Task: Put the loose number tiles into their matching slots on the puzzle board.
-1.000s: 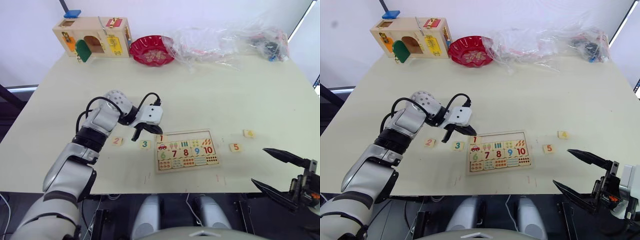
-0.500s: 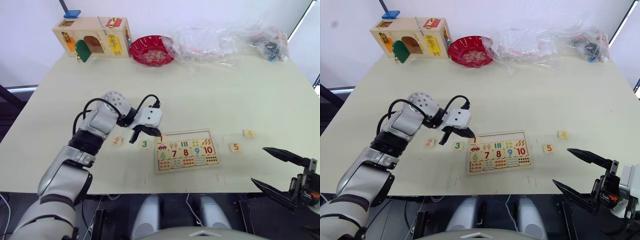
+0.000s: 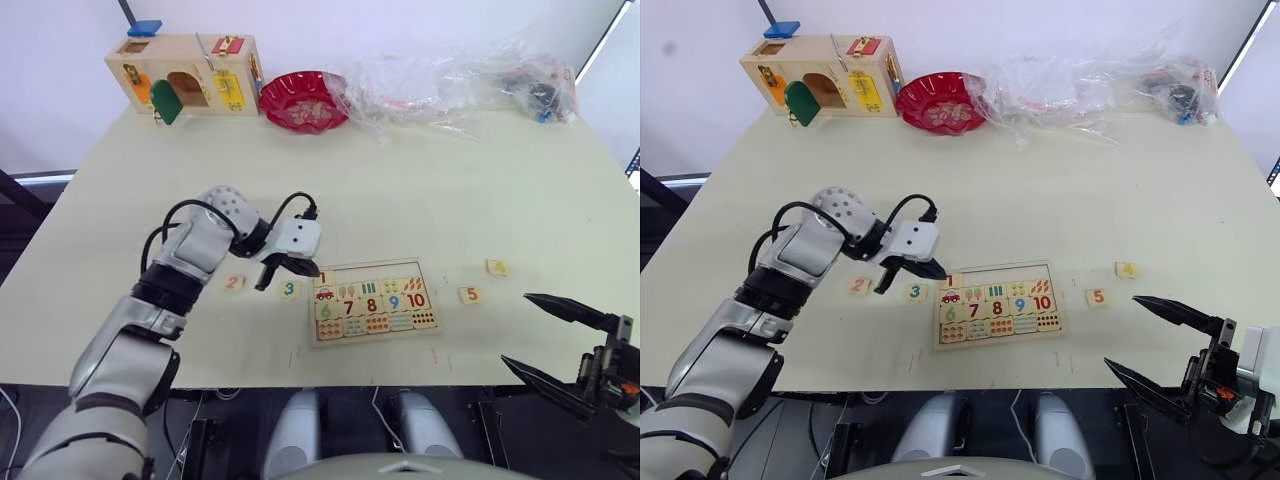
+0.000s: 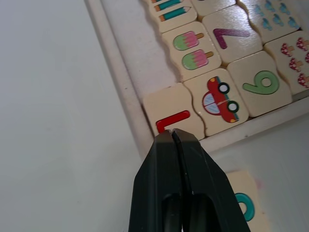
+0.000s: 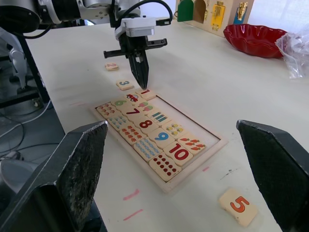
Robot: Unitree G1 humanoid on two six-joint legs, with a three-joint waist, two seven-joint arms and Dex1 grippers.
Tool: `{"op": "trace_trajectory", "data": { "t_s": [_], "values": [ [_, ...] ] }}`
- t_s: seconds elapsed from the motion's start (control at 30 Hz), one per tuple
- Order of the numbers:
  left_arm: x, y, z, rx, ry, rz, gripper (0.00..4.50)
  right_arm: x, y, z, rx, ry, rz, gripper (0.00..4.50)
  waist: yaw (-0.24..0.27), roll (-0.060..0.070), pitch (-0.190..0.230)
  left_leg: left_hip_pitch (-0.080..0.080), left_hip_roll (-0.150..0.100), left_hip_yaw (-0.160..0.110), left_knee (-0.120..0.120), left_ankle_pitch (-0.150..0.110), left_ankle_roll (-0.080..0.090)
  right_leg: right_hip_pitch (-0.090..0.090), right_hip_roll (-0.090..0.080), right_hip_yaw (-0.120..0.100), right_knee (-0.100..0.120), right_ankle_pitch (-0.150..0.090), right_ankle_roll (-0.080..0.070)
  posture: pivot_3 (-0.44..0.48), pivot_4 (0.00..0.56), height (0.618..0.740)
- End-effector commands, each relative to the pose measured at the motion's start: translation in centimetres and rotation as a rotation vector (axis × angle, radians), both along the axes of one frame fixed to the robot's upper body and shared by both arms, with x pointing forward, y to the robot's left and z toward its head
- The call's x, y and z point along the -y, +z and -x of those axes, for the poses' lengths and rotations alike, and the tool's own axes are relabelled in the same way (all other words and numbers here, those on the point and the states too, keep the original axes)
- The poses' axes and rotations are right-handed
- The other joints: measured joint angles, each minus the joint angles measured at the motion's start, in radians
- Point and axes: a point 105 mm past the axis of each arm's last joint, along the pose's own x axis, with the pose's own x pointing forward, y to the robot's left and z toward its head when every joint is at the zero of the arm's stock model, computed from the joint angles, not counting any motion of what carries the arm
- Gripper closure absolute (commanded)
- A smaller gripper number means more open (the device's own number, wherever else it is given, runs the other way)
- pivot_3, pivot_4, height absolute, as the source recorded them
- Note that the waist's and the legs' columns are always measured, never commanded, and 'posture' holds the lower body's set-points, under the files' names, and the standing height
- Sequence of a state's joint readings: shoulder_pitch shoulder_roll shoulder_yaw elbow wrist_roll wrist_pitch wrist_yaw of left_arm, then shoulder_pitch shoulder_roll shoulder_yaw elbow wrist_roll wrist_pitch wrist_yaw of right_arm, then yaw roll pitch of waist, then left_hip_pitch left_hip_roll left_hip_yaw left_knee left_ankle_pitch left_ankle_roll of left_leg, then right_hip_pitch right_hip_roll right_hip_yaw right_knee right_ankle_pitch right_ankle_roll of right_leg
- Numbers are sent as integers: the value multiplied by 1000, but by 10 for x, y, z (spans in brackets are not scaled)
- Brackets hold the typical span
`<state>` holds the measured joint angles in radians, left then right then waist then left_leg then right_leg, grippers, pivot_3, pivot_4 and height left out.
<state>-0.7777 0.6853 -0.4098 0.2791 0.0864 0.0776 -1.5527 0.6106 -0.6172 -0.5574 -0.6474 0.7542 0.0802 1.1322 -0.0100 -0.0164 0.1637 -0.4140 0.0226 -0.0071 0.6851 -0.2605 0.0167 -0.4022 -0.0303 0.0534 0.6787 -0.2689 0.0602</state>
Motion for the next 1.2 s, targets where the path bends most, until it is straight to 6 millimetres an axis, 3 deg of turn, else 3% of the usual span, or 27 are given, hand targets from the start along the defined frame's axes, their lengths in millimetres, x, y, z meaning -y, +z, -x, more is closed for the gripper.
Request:
{"op": "trace_trajectory", "data": {
  "t_s": [0.03,0.33,0.53,0.7,0.83,0.9,1.0,1.2],
  "values": [
    [0,0,8,-14,-23,-15,4454,-2,4,2,13,18,-1,0,0,0,0,0,0,0,0,0,0,0,0,0,0,0,0,0,150,740],
    [-1,10,2,-4,31,46,4454,-2,4,4,12,17,-1,0,0,0,0,0,0,0,0,0,0,0,0,0,0,0,0,0,150,740],
    [-10,41,14,-92,195,327,4454,-5,5,2,14,-6,-36,0,-5,0,0,0,1,0,0,0,0,0,0,0,0,0,0,0,150,740],
    [-24,53,17,-138,434,541,4454,-16,7,-13,30,-70,-113,0,-3,0,0,0,2,-1,0,0,0,0,0,0,0,0,0,0,150,740],
    [-36,52,14,-79,641,677,4454,-24,3,-30,35,-144,-151,0,-3,0,0,0,4,-1,0,0,0,0,-1,0,1,0,0,0,150,740],
    [-41,58,14,-40,711,843,4454,-29,2,-41,43,-181,-181,0,2,0,0,0,3,-1,0,0,0,0,-1,-1,1,0,0,0,150,740],
    [-60,48,23,7,866,946,4454,-37,-1,-53,26,-180,-206,0,-3,0,0,1,3,-1,0,0,0,0,-3,0,0,0,0,0,150,740],
    [-89,30,51,63,1014,1009,4454,-19,-6,-61,25,-169,-197,0,7,0,0,1,3,-1,-1,0,0,0,-3,-1,0,0,0,0,150,740]
  ]
}}
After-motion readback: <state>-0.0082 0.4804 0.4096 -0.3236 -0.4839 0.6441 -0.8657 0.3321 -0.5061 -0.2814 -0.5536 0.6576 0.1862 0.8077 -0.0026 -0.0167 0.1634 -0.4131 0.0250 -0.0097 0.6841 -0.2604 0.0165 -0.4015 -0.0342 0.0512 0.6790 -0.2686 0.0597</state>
